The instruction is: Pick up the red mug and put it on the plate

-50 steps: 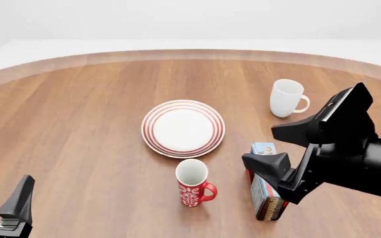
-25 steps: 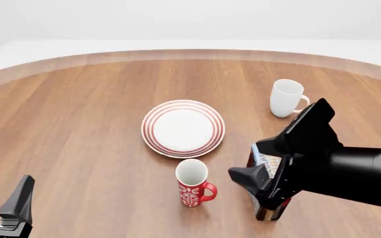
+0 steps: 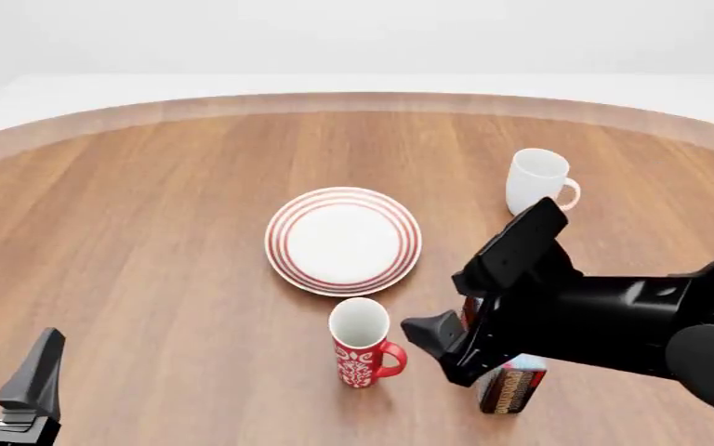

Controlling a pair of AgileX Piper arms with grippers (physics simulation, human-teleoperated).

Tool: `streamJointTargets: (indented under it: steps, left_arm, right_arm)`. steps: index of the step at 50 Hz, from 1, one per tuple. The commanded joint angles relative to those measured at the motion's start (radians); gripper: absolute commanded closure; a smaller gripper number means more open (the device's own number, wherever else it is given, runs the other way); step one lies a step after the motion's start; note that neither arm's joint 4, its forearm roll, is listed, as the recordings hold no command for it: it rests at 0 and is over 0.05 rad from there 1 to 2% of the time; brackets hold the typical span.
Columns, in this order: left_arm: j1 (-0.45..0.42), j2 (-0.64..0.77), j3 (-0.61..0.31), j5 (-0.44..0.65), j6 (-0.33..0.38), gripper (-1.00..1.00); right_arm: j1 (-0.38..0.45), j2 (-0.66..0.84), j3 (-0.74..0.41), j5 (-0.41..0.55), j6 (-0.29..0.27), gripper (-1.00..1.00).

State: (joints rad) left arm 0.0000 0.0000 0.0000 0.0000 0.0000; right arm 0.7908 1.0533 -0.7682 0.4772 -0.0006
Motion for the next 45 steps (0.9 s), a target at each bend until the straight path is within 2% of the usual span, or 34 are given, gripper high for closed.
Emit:
streamJointTargets:
  steps: [1,45]
  left_arm:
    - [0.0,0.0,0.0,0.0,0.0,-1.0]
    - [0.0,0.0,0.0,0.0,0.0,-1.0]
  right_arm:
    - [-0.003,0.046,0.011,-0.042,0.001,-1.0]
    - [-0.019,0.174,0.05,-0.152,0.012,-1.0]
